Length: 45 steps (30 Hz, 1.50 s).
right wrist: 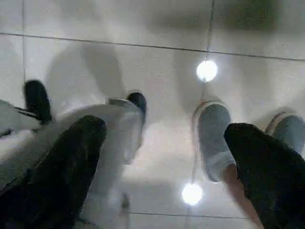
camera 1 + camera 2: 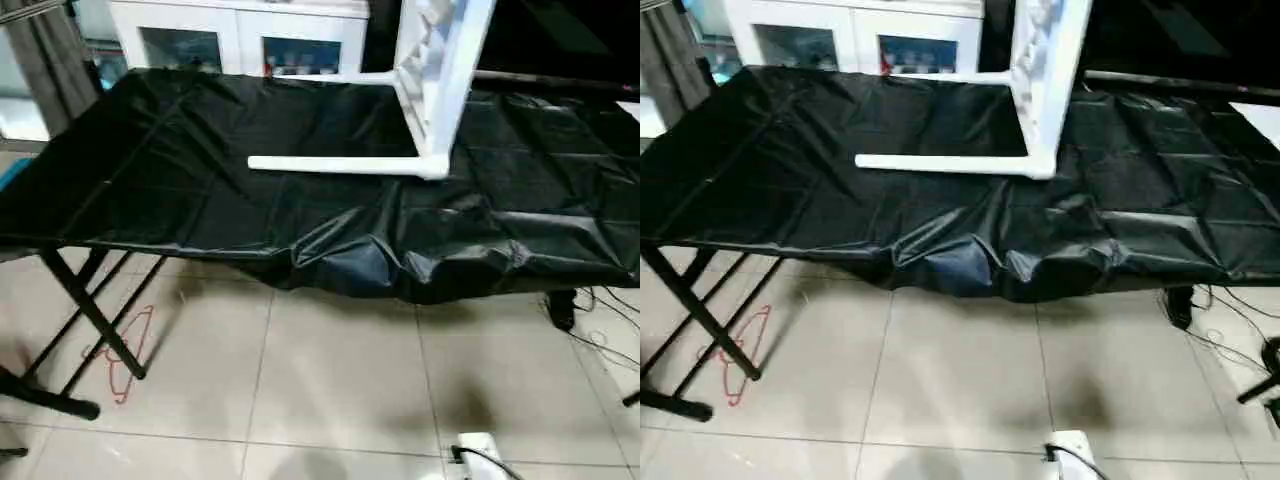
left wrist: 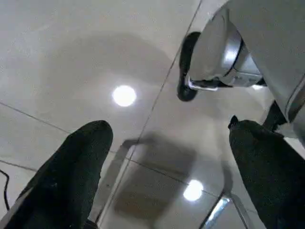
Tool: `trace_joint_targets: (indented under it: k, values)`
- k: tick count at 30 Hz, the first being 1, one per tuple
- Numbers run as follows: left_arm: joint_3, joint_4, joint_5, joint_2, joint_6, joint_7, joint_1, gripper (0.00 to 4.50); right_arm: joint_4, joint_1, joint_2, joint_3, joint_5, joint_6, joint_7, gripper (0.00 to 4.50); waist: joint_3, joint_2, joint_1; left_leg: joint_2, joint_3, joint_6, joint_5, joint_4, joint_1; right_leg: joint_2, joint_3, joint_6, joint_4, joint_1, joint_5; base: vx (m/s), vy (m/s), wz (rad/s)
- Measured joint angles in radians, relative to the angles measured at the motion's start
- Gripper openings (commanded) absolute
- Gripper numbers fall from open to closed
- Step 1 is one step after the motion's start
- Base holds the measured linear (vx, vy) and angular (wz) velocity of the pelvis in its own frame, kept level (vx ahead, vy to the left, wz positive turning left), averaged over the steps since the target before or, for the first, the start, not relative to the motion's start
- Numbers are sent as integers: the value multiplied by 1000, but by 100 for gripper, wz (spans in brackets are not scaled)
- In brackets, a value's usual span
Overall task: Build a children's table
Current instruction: Flip table
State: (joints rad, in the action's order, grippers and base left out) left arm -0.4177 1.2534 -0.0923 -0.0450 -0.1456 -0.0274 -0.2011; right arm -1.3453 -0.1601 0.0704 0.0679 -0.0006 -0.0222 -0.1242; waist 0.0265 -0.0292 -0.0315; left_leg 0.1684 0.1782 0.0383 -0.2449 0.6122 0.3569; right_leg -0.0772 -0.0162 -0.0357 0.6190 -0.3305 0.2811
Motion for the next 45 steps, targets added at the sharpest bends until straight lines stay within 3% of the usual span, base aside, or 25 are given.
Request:
trace_joint_targets:
  k: [4,8,13,23,32,38,45]
  values:
    - [0,2,0,0,17,0,1,444,-1,-4,-18,-21,-15,-10,-3,450,1,0,-11,0,3,0,0,0,-4,-1,1,0,-6,0,0,0,0,0]
    - [1,10,-1,0,36,0,3,444,-7,-4,-12,-23,-22,-11,9,450,3,2,-4,0,5,0,0,0,-4,-1,2,1,-8,0,0,0,0,0]
    - [1,10,-1,0,59,0,8,444,-12,-24,-17,32,5,-15,33,450,1,-3,-1,1,6,0,0,0,-2,-1,2,1,-4,0,0,0,0,0]
    - [1,10,-1,0,88,0,19,444,-14,-66,-56,0,-47,-17,67,450,2,-2,-2,3,10,1,0,-1,-6,-1,3,1,-6,-1,0,0,0,0]
    - [1,10,-1,-6,105,0,24,444,-29,-90,20,-19,-89,-27,49,450,0,-17,-3,5,15,0,0,-1,-5,-1,3,1,-5,0,0,0,0,0]
    - [1,10,-1,-10,118,0,27,444,-35,-19,23,-27,-116,4,32,450,0,-23,-4,5,18,0,0,-2,-5,-1,4,1,-7,-1,0,0,0,0]
    - [1,10,-1,-14,129,0,29,444,-37,1,40,-35,-137,29,28,450,1,-30,-3,6,18,1,0,-3,-7,-2,3,2,-6,-2,-1,0,0,0]
